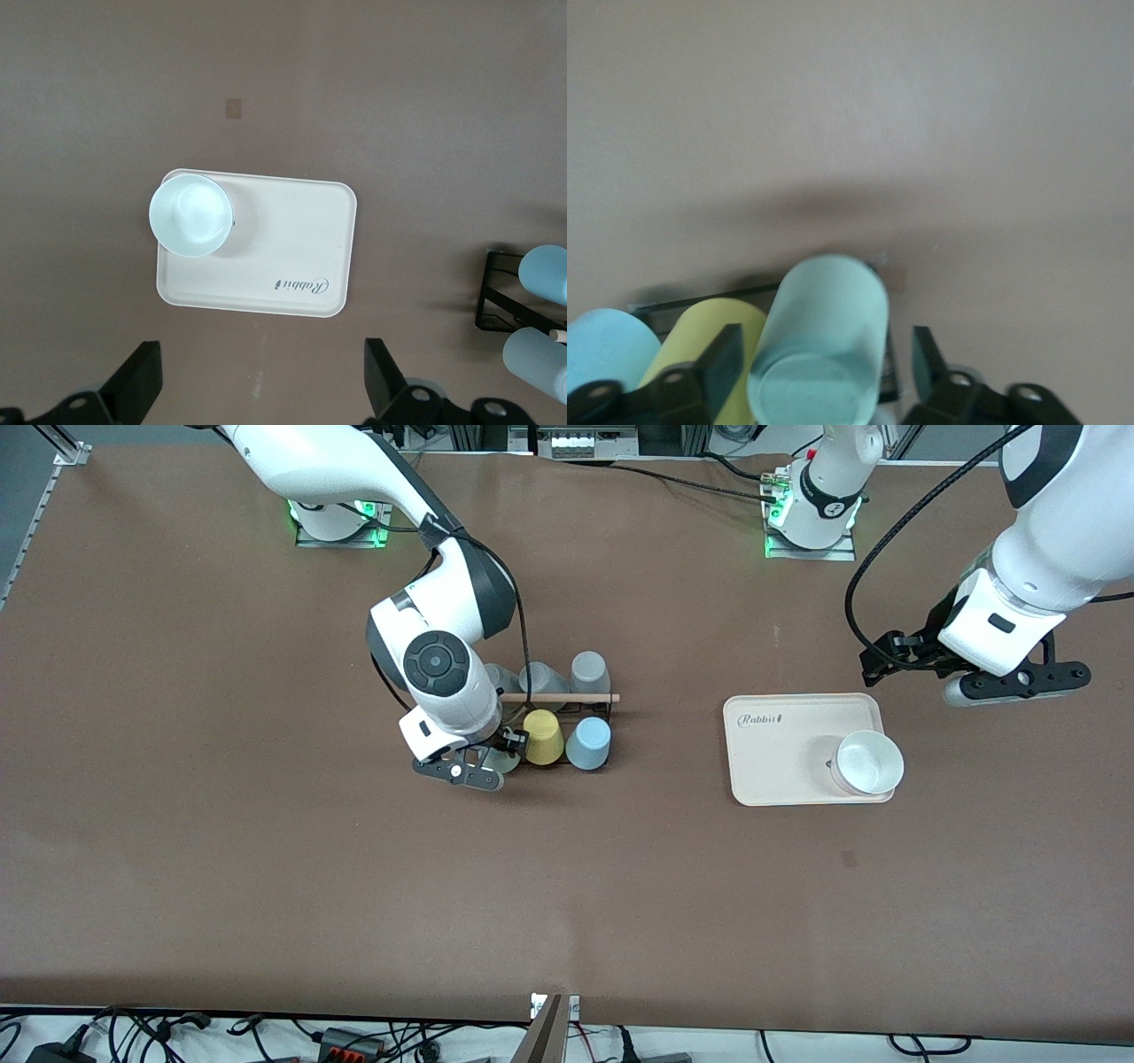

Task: Hang scattered cups on rack with three cups

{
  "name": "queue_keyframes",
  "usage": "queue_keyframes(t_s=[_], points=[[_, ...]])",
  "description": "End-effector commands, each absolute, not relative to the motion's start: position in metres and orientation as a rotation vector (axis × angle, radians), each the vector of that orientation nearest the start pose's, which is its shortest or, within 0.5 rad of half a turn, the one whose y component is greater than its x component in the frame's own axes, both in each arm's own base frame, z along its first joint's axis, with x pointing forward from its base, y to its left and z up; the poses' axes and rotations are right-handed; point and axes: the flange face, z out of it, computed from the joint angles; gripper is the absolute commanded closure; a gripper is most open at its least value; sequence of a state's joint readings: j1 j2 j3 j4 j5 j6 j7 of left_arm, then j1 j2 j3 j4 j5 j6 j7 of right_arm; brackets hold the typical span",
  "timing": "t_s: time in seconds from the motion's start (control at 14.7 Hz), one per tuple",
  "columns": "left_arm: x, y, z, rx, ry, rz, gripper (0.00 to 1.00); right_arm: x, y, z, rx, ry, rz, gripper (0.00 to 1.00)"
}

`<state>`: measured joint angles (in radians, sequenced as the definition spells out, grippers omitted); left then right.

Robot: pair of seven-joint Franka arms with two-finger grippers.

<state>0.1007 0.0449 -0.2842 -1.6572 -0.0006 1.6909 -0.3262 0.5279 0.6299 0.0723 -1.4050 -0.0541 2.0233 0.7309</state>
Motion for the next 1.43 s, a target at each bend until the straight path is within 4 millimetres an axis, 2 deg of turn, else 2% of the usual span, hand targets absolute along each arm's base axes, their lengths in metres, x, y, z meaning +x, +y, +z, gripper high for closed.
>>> queue_keyframes(t_s=[0.0, 0.07, 0.2, 0.27, 0.41, 0.55, 0.68, 0.82, 1.02, 1.16, 1.36], points=[[0.555, -0.107, 0.576, -3.124, -0.209, 0.017, 0.00, 0.607, 0.366, 0.399, -3.190, -0.090, -0.052, 0.00], [0.555, -0.111, 0.576, -3.124, -0.195, 0.016, 0.00, 0.623, 0.332, 0.418, -3.208, -0.025, -0.049, 0.00], [0.554, -0.112, 0.576, -3.124, -0.194, 0.016, 0.00, 0.642, 0.284, 0.469, -3.216, 0.069, -0.027, 0.00], [0.554, -0.113, 0.576, -3.124, -0.192, 0.016, 0.00, 0.646, 0.263, 0.489, -3.223, 0.121, -0.015, 0.00], [0.554, -0.114, 0.576, -3.124, -0.190, 0.016, 0.00, 0.654, 0.205, 0.523, -3.216, 0.242, 0.018, 0.00], [0.553, -0.116, 0.576, -3.125, -0.180, 0.018, 0.00, 0.655, 0.157, 0.551, -3.196, 0.202, 0.018, 0.00], [0.553, -0.118, 0.575, -3.125, -0.175, 0.021, 0.00, 0.652, 0.115, 0.564, -3.203, 0.089, 0.046, 0.00], [0.553, -0.118, 0.575, -3.125, -0.168, 0.021, 0.00, 0.648, 0.075, 0.568, -3.199, 0.086, 0.072, 0.00], [0.554, -0.116, 0.575, -3.126, -0.173, 0.021, 0.00, 0.630, 0.032, 0.571, -3.164, 0.063, 0.065, 0.00], [0.554, -0.119, 0.575, -3.125, -0.173, 0.021, 0.00, 0.613, 0.019, 0.567, -3.159, 0.058, 0.028, 0.00], [0.552, -0.129, 0.575, -3.127, -0.149, 0.023, 0.00, 0.583, 0.020, 0.563, -3.162, 0.098, -0.034, 0.00]])
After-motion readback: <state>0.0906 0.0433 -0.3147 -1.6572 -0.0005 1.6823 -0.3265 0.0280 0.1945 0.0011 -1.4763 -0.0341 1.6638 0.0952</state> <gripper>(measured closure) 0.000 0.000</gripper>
